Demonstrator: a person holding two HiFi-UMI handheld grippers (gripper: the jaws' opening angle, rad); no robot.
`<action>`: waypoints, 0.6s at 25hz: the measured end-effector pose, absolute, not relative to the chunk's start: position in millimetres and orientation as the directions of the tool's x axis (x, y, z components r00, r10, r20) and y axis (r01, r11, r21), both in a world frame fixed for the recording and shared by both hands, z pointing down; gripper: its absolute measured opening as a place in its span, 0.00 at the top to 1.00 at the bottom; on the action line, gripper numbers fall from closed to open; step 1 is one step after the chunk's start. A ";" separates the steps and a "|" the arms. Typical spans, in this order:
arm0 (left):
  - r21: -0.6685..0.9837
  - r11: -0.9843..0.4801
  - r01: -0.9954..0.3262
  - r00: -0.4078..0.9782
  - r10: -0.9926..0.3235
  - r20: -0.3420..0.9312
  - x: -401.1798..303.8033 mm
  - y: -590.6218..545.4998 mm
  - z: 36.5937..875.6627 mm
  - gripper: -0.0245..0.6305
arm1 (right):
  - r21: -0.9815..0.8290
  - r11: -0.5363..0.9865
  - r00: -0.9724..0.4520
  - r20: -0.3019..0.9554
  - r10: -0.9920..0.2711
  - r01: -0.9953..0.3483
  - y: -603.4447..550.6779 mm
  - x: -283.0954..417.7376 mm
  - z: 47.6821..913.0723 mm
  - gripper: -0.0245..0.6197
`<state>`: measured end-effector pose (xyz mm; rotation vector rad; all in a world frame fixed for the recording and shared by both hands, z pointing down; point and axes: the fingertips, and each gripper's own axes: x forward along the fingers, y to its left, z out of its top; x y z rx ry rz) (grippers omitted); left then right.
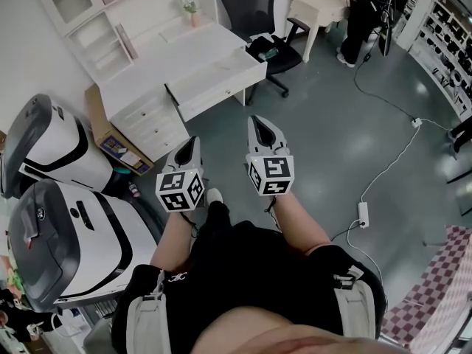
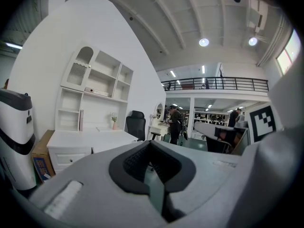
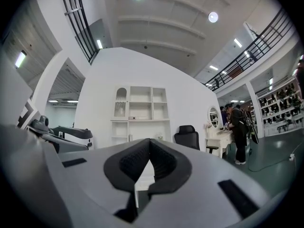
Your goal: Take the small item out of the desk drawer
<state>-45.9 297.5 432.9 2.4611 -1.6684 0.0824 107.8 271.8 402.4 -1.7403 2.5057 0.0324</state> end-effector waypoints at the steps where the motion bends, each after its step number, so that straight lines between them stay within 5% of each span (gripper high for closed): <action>1: 0.108 -0.363 -0.926 0.375 -0.916 0.139 -45.9 290.7 433.5 0.94 | -0.035 0.351 -0.347 -0.084 -0.934 -0.936 264.8 107.0 403.3 0.97; 15: 0.123 -0.401 -0.908 0.416 -0.898 0.142 -81.0 152.7 431.6 0.94 | -0.037 0.318 -0.315 -0.073 -0.946 -0.947 133.0 71.1 399.7 0.97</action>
